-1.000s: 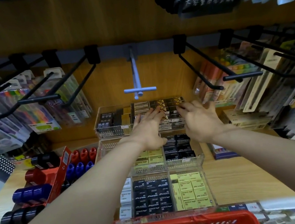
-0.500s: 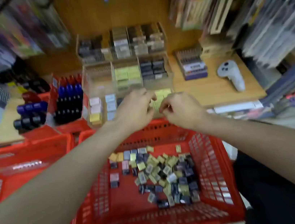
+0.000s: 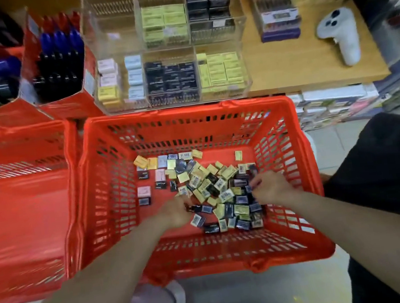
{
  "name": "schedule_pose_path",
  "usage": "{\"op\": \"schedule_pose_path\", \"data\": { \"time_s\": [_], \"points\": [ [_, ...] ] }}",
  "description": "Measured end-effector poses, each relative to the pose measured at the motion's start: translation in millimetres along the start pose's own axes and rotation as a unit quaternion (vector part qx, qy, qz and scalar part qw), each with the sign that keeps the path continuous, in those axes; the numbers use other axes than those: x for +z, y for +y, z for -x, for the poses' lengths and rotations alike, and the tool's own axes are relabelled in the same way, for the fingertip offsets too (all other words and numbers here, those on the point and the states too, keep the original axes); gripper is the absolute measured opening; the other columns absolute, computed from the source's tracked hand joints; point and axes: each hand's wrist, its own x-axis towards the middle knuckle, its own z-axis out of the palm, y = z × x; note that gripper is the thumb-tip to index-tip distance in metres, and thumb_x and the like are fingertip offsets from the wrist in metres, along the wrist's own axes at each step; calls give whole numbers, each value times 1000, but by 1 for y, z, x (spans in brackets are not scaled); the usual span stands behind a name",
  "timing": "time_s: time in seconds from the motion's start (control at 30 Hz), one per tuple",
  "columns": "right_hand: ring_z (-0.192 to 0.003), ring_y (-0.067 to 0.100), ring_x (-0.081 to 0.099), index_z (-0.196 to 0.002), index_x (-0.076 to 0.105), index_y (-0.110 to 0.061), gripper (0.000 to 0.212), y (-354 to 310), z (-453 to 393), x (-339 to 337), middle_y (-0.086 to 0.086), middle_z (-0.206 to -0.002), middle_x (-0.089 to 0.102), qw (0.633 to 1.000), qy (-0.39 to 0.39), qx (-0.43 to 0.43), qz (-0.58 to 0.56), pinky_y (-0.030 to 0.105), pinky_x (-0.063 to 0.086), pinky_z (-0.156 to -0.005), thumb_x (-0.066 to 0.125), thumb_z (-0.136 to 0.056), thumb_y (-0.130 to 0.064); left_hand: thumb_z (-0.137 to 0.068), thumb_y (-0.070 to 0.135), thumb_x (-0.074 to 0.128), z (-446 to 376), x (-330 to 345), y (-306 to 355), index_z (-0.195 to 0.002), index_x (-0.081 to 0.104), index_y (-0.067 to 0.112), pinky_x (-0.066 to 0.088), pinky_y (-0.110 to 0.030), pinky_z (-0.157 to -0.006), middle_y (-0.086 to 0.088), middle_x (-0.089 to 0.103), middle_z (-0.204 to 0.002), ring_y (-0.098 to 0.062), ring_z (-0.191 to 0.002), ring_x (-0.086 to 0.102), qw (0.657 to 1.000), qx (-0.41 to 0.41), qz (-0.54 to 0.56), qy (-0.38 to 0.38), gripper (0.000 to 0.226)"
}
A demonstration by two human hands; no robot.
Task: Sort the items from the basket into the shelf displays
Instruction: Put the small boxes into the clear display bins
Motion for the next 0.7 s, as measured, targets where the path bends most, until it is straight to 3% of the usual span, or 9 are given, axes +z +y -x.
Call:
{"op": "schedule_pose_path", "data": {
  "time_s": [0.07,0.17,0.2,0.27,0.33,0.4,0.5,0.57,0.7],
  "points": [
    [-115,22,62,-112,72,-10,27,7,-7,20,6,-125,66,996,-46,14,77,25,50,-91,59,-88,-10,-95,32,63,-12,20,-9,-132,51,15,43,-26,-80,-11,62,-126,-27,-110,61,999,-33,40,7,43],
    [-105,29,65,-99,61,-5,14,14,-14,52,12,-100,65,986,-92,51,127,28,45,-57,61,-92,-17,-92,38,66,-24,46,-14,-137,42,10,46,-32,-100,-12,55,-133,-31,-122,56,993,-54,97,31,59],
    [-109,31,61,-112,54,-5,26,16,-14,61,14,-111,60,987,-87,69,119,27,43,-58,62,-93,-20,-90,34,69,-28,53,-14,-139,40,8,45,-37,-103,-13,54,-134,-33,-125,54,991,-63,118,27,63],
    [-121,32,50,-137,35,-5,55,21,-13,79,19,-136,43,990,-68,107,69,30,44,-79,63,-93,-21,-80,22,79,-32,61,-12,-136,43,4,48,-38,-102,-13,57,-130,-31,-121,57,983,-77,166,10,69],
    [-125,35,44,-142,28,-6,67,22,-12,93,20,-144,30,992,-23,123,-6,35,42,-93,66,-90,-19,-73,11,83,-39,66,-13,-130,48,0,52,-38,-96,-12,63,-120,-26,-111,63,971,-81,226,21,68],
    [-117,33,48,-141,27,-8,71,15,-14,99,20,-147,21,990,-4,139,-19,33,45,-84,72,-87,-17,-72,2,81,-42,66,-15,-128,45,13,56,-28,-79,-7,62,-111,-20,-101,63,950,-95,295,38,68],
    [-102,28,49,-130,35,-11,64,11,-23,102,17,-140,26,990,13,127,-53,29,43,-72,77,-83,-19,-80,-6,70,-44,58,-22,-118,42,27,44,-15,-48,-5,59,-101,-11,-75,57,932,-111,342,37,58],
    [-98,24,46,-124,40,-14,55,11,-27,98,14,-134,31,993,19,92,-70,29,42,-75,76,-82,-18,-83,-10,67,-46,49,-31,-119,46,25,46,-16,-51,-9,61,-107,-12,-75,57,920,-114,369,58,54],
    [-129,28,38,-128,52,-17,44,7,-30,86,11,-137,36,998,3,0,-60,31,38,-106,70,-88,-20,-80,-6,73,-41,35,-47,-124,50,18,52,-22,-68,-9,66,-109,-20,-90,62,907,-140,390,77,55]
  ]
}}
